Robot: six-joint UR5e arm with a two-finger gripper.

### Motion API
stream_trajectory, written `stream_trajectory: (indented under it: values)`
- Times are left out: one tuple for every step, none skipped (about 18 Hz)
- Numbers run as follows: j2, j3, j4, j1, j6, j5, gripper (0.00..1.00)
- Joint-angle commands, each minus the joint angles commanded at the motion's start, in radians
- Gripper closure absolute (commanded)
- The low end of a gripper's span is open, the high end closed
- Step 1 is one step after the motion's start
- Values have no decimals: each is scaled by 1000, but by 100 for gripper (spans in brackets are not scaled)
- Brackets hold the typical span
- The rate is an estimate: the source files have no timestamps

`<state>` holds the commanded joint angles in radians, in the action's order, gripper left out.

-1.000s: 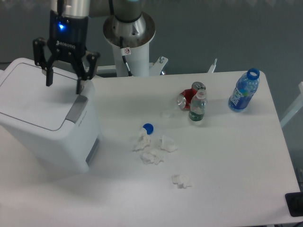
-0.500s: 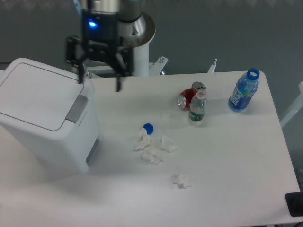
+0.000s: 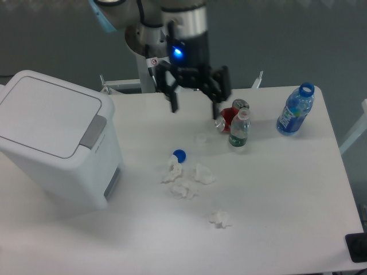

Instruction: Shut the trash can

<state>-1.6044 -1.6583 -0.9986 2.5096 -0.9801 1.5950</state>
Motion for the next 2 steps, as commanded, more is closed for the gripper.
stream_trajectory:
  values:
    - [-5, 2, 2, -2, -3, 9, 0]
    - [-8, 2, 2, 0, -3, 10, 0]
